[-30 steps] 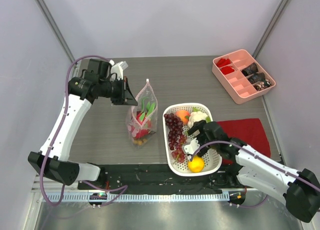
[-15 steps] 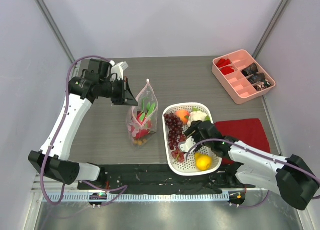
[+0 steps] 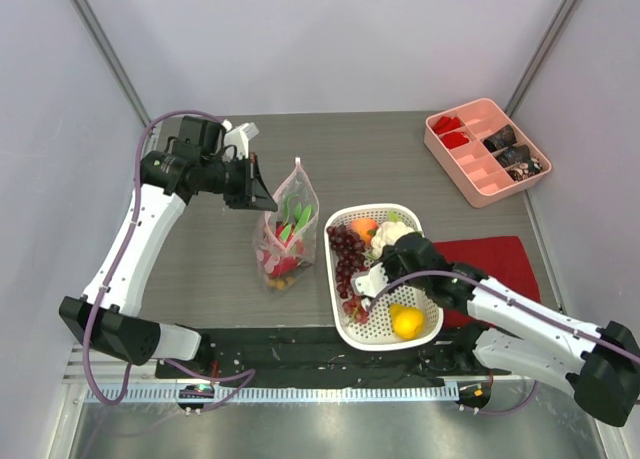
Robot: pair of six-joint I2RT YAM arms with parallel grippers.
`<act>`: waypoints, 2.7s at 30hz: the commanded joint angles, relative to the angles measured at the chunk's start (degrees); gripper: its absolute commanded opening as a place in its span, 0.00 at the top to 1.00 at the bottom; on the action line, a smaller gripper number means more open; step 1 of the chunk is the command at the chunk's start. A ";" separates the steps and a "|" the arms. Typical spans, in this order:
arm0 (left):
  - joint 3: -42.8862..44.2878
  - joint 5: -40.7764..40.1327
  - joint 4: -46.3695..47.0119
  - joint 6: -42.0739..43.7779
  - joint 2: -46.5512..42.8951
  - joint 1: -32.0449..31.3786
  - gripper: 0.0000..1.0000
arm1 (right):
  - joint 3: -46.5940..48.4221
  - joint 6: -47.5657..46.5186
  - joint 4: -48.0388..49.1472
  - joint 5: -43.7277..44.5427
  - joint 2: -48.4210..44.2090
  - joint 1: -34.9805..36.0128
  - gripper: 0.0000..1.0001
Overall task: Place the food in the zip-top bag and seal the zipper
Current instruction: Pick up the fake vegetable from the bin, then place the fake vegetable in the zipper food storage bag.
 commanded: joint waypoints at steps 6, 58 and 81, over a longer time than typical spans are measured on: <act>2.07 1.81 1.33 0.53 0.51 0.27 1.00 | 18.79 22.92 -9.76 -4.90 0.11 0.76 0.99; 1.02 -6.71 10.73 -9.57 -4.05 0.09 1.00 | 70.40 126.84 -20.93 13.04 35.62 5.15 0.99; -0.66 -2.67 11.08 -7.73 -5.46 1.33 1.00 | 67.88 95.57 -16.01 3.72 28.42 4.20 0.21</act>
